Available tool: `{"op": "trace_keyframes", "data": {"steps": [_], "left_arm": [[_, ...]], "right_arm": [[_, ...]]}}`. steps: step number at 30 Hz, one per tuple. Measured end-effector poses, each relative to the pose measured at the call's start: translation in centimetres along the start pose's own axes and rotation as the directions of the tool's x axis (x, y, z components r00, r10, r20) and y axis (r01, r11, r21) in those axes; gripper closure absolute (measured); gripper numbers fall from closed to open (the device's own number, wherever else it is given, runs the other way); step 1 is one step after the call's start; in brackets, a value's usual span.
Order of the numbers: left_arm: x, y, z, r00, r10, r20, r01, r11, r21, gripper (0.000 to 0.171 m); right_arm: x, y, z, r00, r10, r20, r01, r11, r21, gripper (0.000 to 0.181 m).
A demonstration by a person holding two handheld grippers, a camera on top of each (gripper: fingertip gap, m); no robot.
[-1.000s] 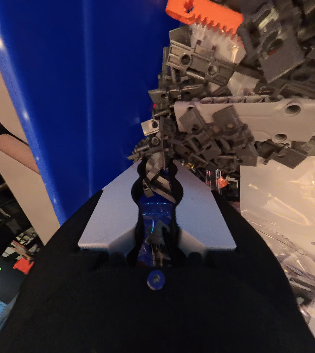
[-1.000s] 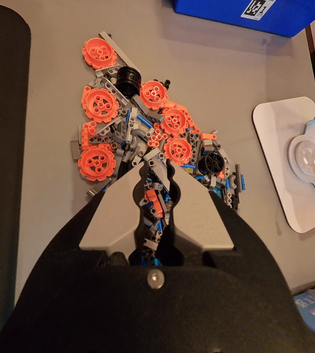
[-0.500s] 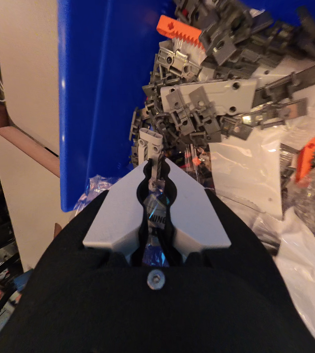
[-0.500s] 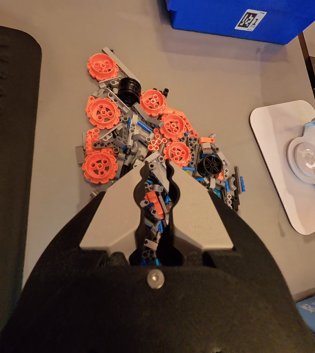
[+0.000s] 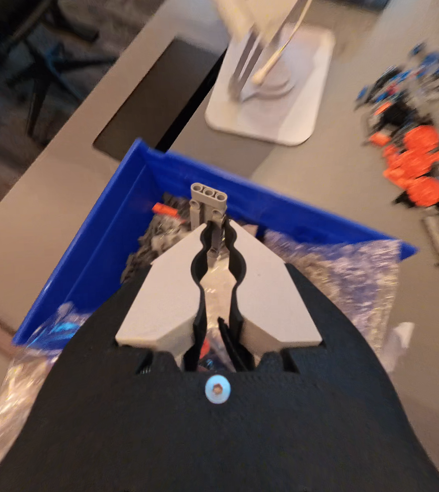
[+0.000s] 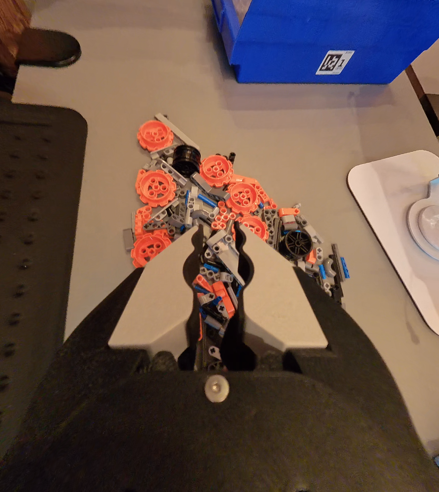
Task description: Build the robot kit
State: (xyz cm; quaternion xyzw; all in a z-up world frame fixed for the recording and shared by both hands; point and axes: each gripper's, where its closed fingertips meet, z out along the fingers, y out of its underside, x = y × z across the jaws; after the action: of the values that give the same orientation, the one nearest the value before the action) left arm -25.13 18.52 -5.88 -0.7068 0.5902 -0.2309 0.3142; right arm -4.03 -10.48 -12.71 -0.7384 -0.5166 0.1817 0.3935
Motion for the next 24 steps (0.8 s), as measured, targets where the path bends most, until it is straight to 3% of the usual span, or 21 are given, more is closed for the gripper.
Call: {"op": "trace_keyframes", "data": {"steps": [4,10,18,21,24], "left_arm": [[5.8,-5.0,-1.5,0.983,0.062,-0.174,-0.017,0.969,0.248,0.165],[16.2,-10.6,-1.7,0.914,0.243,-0.326,-0.079,0.892,0.445,0.165],[29.2,-12.5,3.5,0.753,0.474,-0.457,-0.270,0.855,0.442,0.165],[32.1,-12.7,4.6,0.682,0.535,-0.499,-0.327,0.833,0.446,0.164],[33.9,-13.3,4.9,0.624,0.560,-0.545,-0.322,0.819,0.474,0.164]], "right_arm": [[1.0,-2.2,-0.9,0.997,0.081,-0.013,-0.079,0.990,0.116,0.152],[2.7,-5.9,-2.6,0.978,0.206,-0.024,-0.188,0.929,0.317,0.139],[2.9,-7.9,-2.7,0.975,0.215,-0.058,-0.176,0.902,0.394,0.134],[2.2,-8.4,-3.4,0.979,0.203,0.011,-0.187,0.879,0.438,0.140],[0.1,-9.0,-4.0,0.975,0.155,0.160,-0.213,0.855,0.472,0.154]]}}
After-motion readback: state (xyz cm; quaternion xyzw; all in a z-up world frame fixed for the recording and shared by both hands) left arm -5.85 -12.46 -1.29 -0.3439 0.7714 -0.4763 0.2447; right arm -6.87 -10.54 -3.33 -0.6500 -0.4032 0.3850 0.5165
